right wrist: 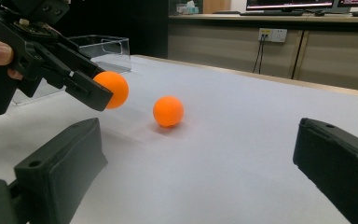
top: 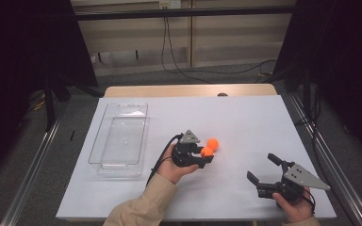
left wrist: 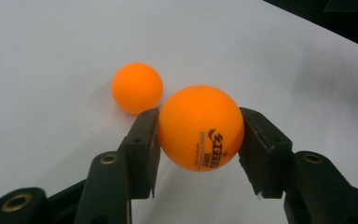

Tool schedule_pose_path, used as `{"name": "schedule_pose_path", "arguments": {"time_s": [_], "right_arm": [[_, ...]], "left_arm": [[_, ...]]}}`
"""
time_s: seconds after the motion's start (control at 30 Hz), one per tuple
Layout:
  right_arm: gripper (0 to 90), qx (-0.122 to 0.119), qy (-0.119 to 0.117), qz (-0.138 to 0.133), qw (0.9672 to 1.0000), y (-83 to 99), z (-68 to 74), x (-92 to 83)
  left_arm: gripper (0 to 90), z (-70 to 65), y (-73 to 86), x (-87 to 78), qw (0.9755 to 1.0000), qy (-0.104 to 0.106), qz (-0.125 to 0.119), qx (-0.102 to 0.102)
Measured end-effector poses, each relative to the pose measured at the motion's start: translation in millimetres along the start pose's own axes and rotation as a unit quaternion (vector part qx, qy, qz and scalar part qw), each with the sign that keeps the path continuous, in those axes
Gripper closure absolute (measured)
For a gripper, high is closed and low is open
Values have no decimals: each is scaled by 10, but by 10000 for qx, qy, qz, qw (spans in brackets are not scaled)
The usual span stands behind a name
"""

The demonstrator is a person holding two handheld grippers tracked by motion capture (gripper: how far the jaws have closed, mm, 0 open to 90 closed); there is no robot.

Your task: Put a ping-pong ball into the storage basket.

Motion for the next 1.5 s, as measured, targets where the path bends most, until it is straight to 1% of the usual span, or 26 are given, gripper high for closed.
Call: {"name": "schedule_pose_path", "arguments": {"time_s": [0.27, 0.3, 0.47, 0.57, 0.63, 0.8, 0.93, 1.17, 1.27, 1.5], "right_arm": [[13, -9, -15, -10, 10000, -3, 3, -1], [13, -8, -19, -10, 10000, -2, 2, 3], [13, -2, -24, -9, 10000, -3, 4, 5], [13, 8, -22, -18, 10000, -4, 2, 4], [13, 11, -18, -24, 10000, -4, 0, 2], [13, 14, -18, -26, 10000, -6, 1, 2], [13, 7, -27, -16, 10000, -5, 8, 4], [13, -13, -38, -23, 10000, -9, 11, 5], [13, -12, -42, -19, 10000, -7, 11, 8], [13, -11, -44, -23, 10000, -8, 11, 7]], "left_arm": [[508, 32, 9, -67, 10000, -60, 16, -55], [508, 41, 8, -83, 9999, -73, -16, -79], [508, 62, 14, -113, 9999, -91, -18, -116], [508, 78, 12, -138, 9997, -112, -66, -183], [508, 91, 12, -158, 9998, -118, -58, -173], [508, 103, 12, -185, 9996, -141, -90, -230], [508, 112, 9, -221, 9996, -143, -71, -222], [508, 137, 9, -272, 9993, -170, -103, -305], [508, 152, 10, -287, 9994, -183, -79, -297], [508, 179, 4, -333, 9991, -223, -123, -344]]}}
Point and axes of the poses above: each handheld gripper's, and its own axes: x roughly forward along the jaws, y roughly out of its underside, z roughly to its left, the point moved 2 cm from there along x, roughly forward along the jaws, and after that the axes turned 3 degrees about x, right-handed, at the moved point
